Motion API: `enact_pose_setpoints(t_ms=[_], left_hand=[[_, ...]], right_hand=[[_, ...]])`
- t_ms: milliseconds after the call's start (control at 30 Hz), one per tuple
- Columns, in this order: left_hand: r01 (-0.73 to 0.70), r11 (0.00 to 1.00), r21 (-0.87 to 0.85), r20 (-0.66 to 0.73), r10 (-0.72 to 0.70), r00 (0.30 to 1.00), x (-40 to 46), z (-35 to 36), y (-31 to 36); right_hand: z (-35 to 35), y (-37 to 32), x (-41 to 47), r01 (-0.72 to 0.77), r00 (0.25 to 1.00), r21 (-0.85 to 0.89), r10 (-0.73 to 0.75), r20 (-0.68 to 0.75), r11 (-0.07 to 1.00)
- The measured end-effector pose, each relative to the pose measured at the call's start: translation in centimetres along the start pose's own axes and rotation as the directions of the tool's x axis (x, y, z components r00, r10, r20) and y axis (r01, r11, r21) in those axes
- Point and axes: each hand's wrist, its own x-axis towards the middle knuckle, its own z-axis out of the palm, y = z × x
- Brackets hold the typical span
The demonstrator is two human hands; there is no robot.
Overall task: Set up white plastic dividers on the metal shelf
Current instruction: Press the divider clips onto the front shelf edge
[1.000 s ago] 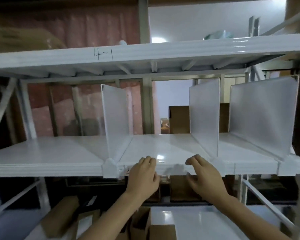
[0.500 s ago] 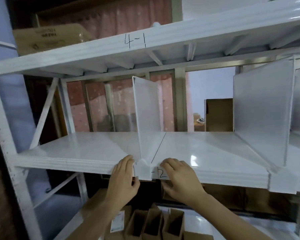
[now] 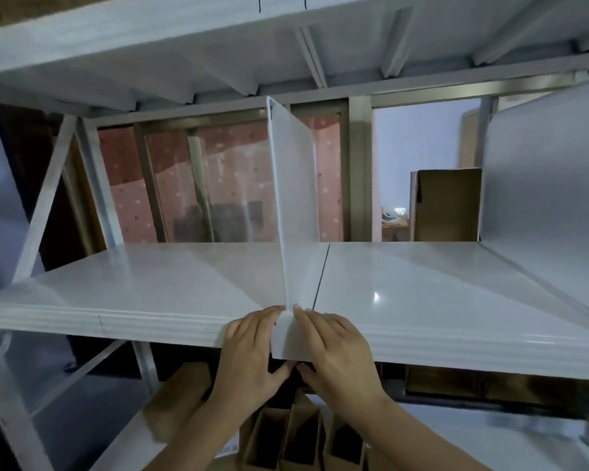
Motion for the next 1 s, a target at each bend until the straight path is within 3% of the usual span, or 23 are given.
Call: enact_pose_setpoints(t_ms=[333, 567, 1000], left_hand=[[-0.230, 0.972, -0.048, -0.060, 0.227, 0.972, 0.6, 0.8, -2.6], [-0.245, 0.964, -0.101, -0.098, 0.236, 0.967, 0.3, 1.3, -2.9], [-0.170, 0.981, -0.088, -0.072, 0.164, 0.984, -0.5, 1.1, -2.5]], right_hand=[[0.8, -1.1, -0.3, -0.118, 0.990, -0.092, 0.109, -0.092, 0.989], [0.7, -1.5, -0.2, -0.179, 0.982, -0.119, 0.171, -0.078, 0.977], [0.6, 0.1, -0.9, -0.084, 0.996, -0.135, 0.083, -0.016, 0.987]])
